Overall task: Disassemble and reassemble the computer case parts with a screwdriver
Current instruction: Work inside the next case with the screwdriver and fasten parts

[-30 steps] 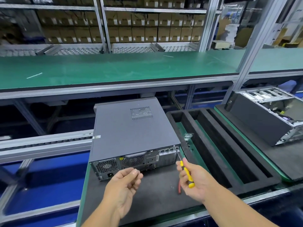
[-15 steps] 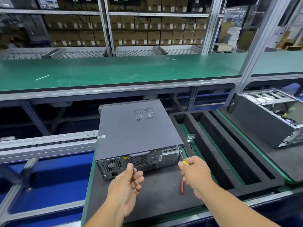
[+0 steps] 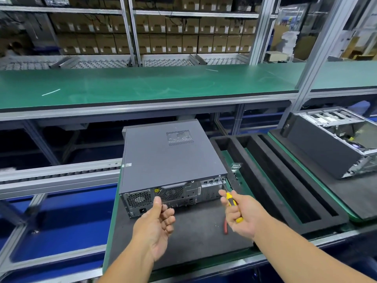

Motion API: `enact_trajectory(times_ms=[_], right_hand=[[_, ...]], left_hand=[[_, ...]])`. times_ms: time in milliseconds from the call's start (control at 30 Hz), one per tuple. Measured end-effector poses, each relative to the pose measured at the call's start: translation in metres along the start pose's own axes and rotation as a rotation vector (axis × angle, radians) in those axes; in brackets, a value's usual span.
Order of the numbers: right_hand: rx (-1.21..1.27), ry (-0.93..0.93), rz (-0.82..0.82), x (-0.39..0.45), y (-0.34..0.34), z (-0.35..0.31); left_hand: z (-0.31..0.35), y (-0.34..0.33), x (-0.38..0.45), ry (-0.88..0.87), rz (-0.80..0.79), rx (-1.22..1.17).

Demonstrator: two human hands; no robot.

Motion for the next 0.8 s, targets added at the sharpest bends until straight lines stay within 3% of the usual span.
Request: enact_trajectory(times_ms=[100,133,300,367,433,500,633,800], right_hand=[[-0.530,0.419,0.150,0.000,0.000,-0.006],[-0.537,0.475,0.161,0.001,-0.002,-0.006],[0.023,0.087,0.010,-0.003,-0.003,-0.002],[-0.143,0.195,0.037,-0.011,-0.002,-0.006],[-0.585,0.412,0.119,-0.022,-0.009,0.003],[-0.806,0.479,0.034,-0.034,-0.026,0.032],[-0.923,0.345,-0.200,-0.048,-0.064,0.092],[-0.991,0.359,-0.198,-0.052,-0.077,0.104]], left_hand=[[0.000,0.000,0.001,0.006,-0.003,-0.003],[-0.001,0.001,0.002,0.005,0.000,-0.004],[-0.002,0.007,0.007,0.020,0.012,-0.010],[-0.001,0.007,0.010,0.029,0.020,-0.007],[0.002,0.007,0.014,0.037,0.035,0.003],[0.007,0.009,0.018,0.047,0.055,0.023],[0.018,0.011,0.027,0.037,0.056,0.026],[0.022,0.012,0.030,0.017,0.003,-0.005]])
Point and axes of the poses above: each hand's wrist, its own x-axis towards the middle knuckle, its own y-axis out of the back of the hand, z = x × y, the point moved 4 cm from there along x, towards the middle knuckle, and after that the axes turned 12 degrees about x, right-handed, at the moved point
